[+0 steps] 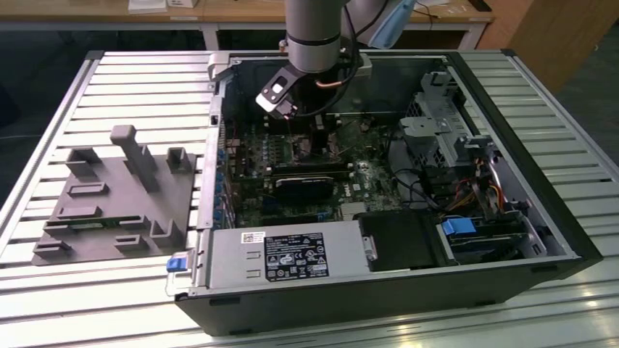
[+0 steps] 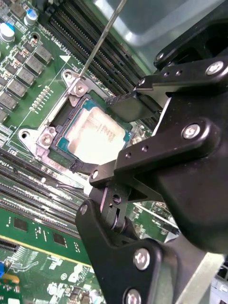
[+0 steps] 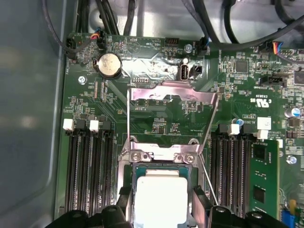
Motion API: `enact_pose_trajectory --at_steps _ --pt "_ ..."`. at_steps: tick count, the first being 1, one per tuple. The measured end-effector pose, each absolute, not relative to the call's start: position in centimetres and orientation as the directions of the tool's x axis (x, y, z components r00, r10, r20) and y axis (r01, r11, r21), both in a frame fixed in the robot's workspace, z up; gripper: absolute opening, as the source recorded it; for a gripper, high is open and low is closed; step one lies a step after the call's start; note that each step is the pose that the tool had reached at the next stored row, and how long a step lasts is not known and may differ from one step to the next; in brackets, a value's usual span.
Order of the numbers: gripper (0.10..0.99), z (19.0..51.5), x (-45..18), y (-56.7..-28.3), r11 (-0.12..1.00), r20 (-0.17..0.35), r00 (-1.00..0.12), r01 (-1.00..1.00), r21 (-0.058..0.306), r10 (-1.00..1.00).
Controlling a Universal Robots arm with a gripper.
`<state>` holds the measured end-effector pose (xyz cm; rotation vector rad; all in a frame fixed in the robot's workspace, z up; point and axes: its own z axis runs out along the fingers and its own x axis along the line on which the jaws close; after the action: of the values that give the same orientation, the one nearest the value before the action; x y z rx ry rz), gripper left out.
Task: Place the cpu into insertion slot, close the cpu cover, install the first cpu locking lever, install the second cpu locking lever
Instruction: 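Place the cpu into insertion slot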
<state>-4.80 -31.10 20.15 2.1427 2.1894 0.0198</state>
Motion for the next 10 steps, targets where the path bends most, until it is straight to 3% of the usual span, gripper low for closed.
enact_pose_trajectory --at_steps 10 --pt "0.596 20.35 -4.80 -31.10 0.023 -0.047 -0.020 0.998 0.064 0.999"
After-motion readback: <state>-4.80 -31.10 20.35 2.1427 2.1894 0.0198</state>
